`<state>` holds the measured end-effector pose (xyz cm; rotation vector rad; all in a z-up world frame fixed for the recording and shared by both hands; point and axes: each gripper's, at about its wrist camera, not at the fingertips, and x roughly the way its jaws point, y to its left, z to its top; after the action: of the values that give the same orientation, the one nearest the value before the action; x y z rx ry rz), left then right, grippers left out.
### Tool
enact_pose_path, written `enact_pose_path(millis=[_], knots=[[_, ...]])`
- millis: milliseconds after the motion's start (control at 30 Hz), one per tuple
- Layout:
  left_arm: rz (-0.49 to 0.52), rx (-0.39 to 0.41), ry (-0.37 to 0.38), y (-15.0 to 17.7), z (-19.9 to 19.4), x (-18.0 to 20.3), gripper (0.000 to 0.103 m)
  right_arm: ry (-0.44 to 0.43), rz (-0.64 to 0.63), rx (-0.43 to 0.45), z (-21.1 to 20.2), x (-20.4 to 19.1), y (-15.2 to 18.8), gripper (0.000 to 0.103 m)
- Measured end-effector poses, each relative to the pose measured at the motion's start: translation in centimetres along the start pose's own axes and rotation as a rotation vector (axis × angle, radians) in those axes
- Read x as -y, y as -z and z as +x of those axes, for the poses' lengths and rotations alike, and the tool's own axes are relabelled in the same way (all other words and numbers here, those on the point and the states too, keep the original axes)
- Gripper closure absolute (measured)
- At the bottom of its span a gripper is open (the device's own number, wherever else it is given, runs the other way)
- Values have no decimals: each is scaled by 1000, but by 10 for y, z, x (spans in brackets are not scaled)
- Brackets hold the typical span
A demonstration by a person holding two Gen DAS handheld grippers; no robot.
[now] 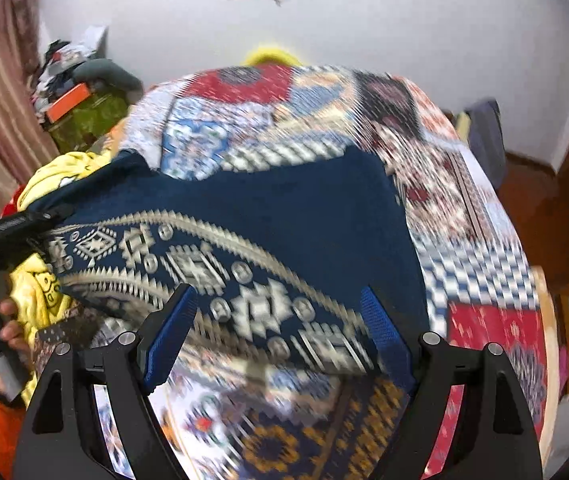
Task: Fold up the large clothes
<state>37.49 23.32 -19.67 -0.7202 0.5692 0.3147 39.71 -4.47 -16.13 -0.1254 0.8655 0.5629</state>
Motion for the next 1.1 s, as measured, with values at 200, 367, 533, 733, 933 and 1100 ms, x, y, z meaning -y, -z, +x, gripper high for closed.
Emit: enact_pose_path(millis=[200,367,533,733,933,1100], knots=[[119,93,-42,-17,-40,18,94,-86,-27,-42,46,-50,-22,22],[176,74,-45,-21,-37,27,94,-125,-84,-152,91,-82,-12,22],[245,30,-41,-7,-14,55,94,-181,-101,-175,95,-78,2,21],[285,-24,43,7,7,122,95,-200,76,-138,52,-3,15,22],[460,-117,129,63,42,214,94,-62,203,-101,7,83,43,22],[632,-328,151,126,79,237,94,-7,309,-88,-15,131,60,22]])
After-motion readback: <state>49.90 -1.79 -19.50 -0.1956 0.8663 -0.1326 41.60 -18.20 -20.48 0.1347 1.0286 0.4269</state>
